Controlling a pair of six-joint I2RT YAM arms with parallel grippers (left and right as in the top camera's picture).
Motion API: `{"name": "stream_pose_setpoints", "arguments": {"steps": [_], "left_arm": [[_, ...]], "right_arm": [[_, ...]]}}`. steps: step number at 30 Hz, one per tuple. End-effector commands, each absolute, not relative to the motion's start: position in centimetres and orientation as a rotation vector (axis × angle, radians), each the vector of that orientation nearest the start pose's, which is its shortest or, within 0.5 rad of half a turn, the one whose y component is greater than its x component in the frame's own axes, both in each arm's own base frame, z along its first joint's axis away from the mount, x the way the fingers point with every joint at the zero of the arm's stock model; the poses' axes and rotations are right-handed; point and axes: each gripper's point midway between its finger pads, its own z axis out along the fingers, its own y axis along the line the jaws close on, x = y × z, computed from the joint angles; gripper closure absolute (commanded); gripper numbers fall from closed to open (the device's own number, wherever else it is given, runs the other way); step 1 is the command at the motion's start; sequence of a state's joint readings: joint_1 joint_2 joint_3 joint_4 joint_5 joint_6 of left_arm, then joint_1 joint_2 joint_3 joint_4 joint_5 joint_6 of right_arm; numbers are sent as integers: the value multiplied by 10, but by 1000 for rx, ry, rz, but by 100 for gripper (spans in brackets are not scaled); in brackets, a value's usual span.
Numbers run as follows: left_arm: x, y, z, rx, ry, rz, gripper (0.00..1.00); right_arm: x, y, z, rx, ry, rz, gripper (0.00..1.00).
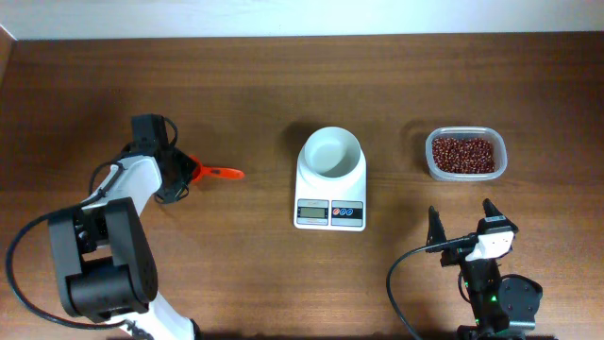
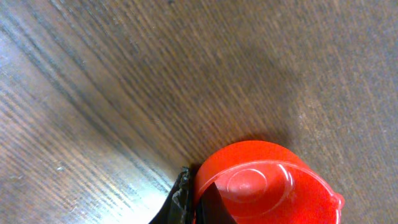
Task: Scoop and weigh 50g on scale
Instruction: 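Close the left gripper on the red scoop's cup rim, then lift the red scoop and carry it right toward the scale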
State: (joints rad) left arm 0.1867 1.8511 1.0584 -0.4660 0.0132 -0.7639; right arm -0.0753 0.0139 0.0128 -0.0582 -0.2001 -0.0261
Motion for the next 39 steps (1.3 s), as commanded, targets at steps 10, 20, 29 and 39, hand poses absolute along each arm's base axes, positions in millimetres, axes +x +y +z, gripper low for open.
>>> {"name": "stream_pose_setpoints", "arguments": {"steps": [10,20,29,39], "left_arm": [[384,40,1,-1204,2599,-408,100],[353,35,76,-1054,2605,-396,100],[301,24,119,-1011,2664,-380,100],[280,-5,153,-866,2650,-411,100]], "right_arm": [[245,14,160,-103,1627,80,1],[245,14,160,-103,1627,80,1],[245,14,160,-103,1627,80,1],[245,14,160,-103,1627,80,1]]}}
